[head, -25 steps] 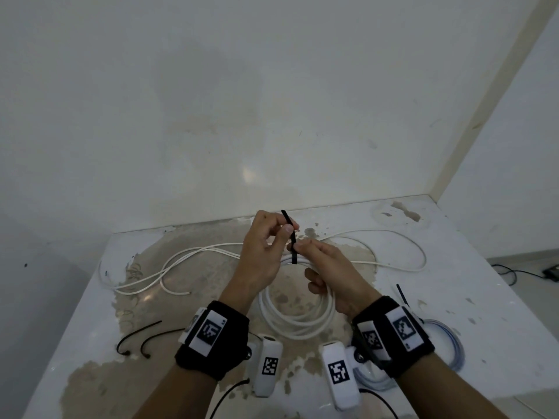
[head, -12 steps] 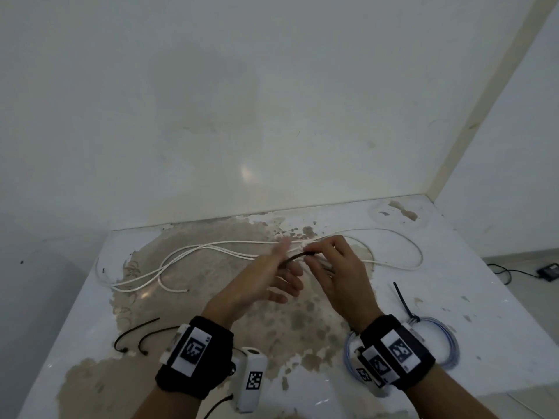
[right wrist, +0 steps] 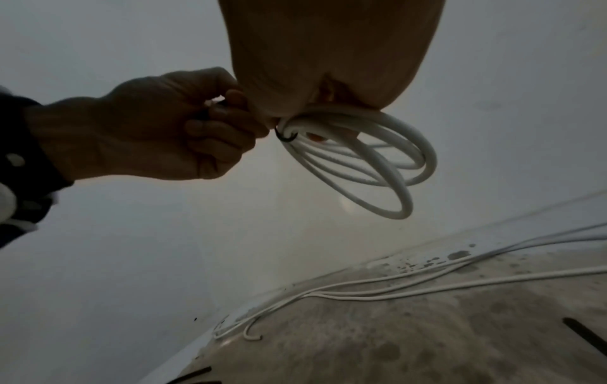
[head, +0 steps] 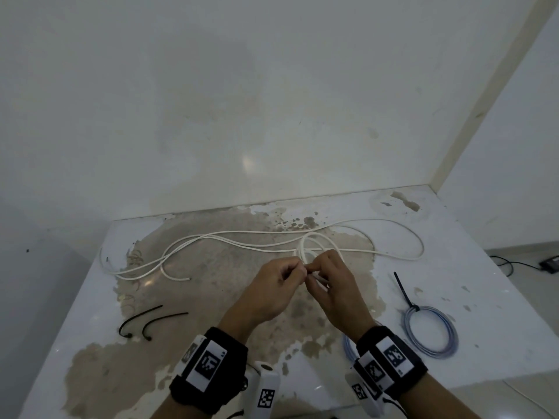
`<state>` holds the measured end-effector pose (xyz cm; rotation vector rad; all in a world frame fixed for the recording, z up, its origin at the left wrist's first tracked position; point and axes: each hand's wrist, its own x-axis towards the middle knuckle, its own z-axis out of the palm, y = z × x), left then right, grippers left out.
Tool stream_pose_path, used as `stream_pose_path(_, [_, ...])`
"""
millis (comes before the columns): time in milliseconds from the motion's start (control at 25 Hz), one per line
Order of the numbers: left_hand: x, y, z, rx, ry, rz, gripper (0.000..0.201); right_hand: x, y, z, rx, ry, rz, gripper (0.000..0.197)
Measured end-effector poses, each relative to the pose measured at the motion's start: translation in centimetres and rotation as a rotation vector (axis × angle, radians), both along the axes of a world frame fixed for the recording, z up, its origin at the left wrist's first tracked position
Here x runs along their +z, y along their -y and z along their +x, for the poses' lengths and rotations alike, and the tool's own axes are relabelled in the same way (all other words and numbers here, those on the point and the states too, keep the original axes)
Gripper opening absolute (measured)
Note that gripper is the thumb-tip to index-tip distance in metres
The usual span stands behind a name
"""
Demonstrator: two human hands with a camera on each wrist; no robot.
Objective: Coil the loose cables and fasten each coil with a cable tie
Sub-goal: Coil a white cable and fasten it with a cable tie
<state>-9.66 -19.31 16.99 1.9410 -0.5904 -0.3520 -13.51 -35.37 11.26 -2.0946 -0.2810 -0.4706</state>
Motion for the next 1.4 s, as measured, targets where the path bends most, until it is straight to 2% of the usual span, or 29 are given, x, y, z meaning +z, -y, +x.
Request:
stream_pose_path(80, [-0.4,-0.5,-0.3,-0.014,0.014,-0.057,0.033,-0.3,-0.1,-0.2,0.010,-0.003,-0.006,0.011])
stream_pose_path(160, [-0.6,-1.4,-0.2,-0.035,0.010,-0.032,0.032,-0.1,-0.5,-0.6,0.033,-0.067,0.021,0.012])
stream_pose_path(240, [-1.3,-2.2,-0.6,-0.030,-0.092,0.006,0.032,-0.1,-0.7,-1.1,0.044,-0.133,0.001,0.021])
stream_pose_path(320, [-2.7,-2.8,-1.0,0.147,-0.360,0.007,0.041,-0.6,-0.7,-1.6,0.014,-0.093,-0.155,0.030])
stream_pose_path(400, [-4.5,-3.4,-1.2,0.337,-0.779,-0.108,0.064,-1.8,-0.7,-2.2,0.077,-0.014,-0.340,0.025])
stream_pose_path(440, [-5.4,-3.7,-1.1,0.380,-0.919,-0.176,0.067,-2.8,-0.7,-2.6,0.129,0.019,-0.444,0.022])
stream_pose_path(520, [-7.5,-3.8,-1.0,0.434,-1.013,-0.210,0.054,-5.0,-0.7,-3.6,0.225,0.052,-0.669,0.025])
stream_pose_path(600, [-9.2,-3.3,-1.4,0.486,-1.031,-0.200,0.031,-6.9,-0.7,-4.6,0.294,0.061,-0.796,0.032])
stream_pose_path(680, [-10.9,-2.9,-2.0,0.531,-1.055,-0.233,0.025,-8.0,-0.4,-5.5,0.323,0.042,-0.753,0.030])
stream_pose_path(760, [-12.9,-2.8,-2.9,0.547,-1.115,-0.270,0.022,-9.1,0.3,-6.2,0.249,-0.055,-0.558,0.028])
stream_pose_path(880, [-15.4,-2.2,-4.3,0.547,-1.218,-0.356,0.044,-11.1,1.6,-6.3,0.017,-0.406,-0.175,0.041])
stream_pose_path(960, [-16.4,-1.5,-4.8,0.571,-1.174,-0.322,0.048,-12.5,1.7,-5.8,0.019,-0.687,-0.011,0.052])
stream_pose_path(1000, [-17.1,-1.2,-4.9,0.580,-1.122,-0.290,0.046,-13.4,1.7,-5.6,0.042,-0.746,0.029,0.052])
stream_pose_path(1080, [-18.2,-0.8,-4.9,0.565,-0.983,-0.227,0.044,-14.7,1.6,-5.0,0.039,-0.765,0.082,0.041])
stream_pose_path(1160, [-19.2,-1.2,-4.6,0.524,-0.774,-0.087,0.042,-15.7,1.7,-4.6,-0.002,-0.780,0.122,0.032])
stream_pose_path(1240, [-19.8,-1.6,-4.2,0.460,-0.576,0.049,0.032,-16.3,1.8,-4.4,0.007,-0.762,0.106,0.034])
stream_pose_path(1400, [-21.3,-1.6,-3.8,0.201,-0.234,0.252,0.038,-17.2,1.9,-4.3,0.020,-0.700,0.099,0.039])
